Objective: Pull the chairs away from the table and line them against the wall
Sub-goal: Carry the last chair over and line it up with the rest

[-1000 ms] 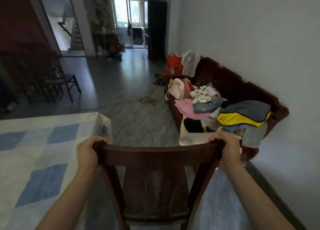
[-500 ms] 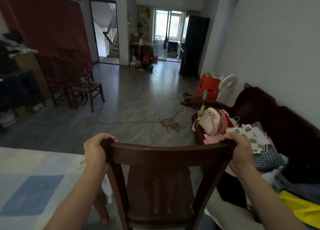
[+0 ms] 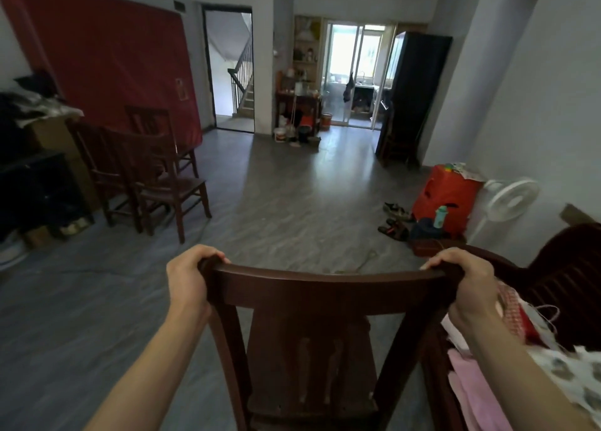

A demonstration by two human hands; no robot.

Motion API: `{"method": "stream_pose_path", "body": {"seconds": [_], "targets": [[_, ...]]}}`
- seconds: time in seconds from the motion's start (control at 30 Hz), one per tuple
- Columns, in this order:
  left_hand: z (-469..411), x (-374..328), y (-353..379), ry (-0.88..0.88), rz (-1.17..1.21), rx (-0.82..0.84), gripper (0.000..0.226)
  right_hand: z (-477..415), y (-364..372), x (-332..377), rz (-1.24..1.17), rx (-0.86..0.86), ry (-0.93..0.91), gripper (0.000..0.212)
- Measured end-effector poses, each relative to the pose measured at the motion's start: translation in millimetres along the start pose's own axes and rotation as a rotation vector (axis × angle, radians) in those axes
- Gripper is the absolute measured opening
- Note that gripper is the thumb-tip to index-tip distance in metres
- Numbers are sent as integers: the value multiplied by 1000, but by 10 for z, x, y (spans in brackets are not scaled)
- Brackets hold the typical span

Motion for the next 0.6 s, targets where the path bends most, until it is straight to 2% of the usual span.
{"method": "stream_pose_path", "body": {"seconds": [0.03,0.3,0.6], "targets": [[-463,196,207,13,-10,-19,16,-541,151,-180,6,10,-9,23],[-2881,637,1104,78,-1,-65,14,-3103,1474,-775,31,76,-39,24],[-6027,1365,1526,86,96,-90,22,-5772,3427,-1892,-66,142,-12,16]]}}
Point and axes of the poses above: each hand's wrist, its own z-axis away from the middle knuckle, its own y-axis out of the palm, x = y × z, the point moved 1 cm from there along -z, towards the middle knuckle, and after that the axes turned 8 degrees about z, right-handed, at the moved point
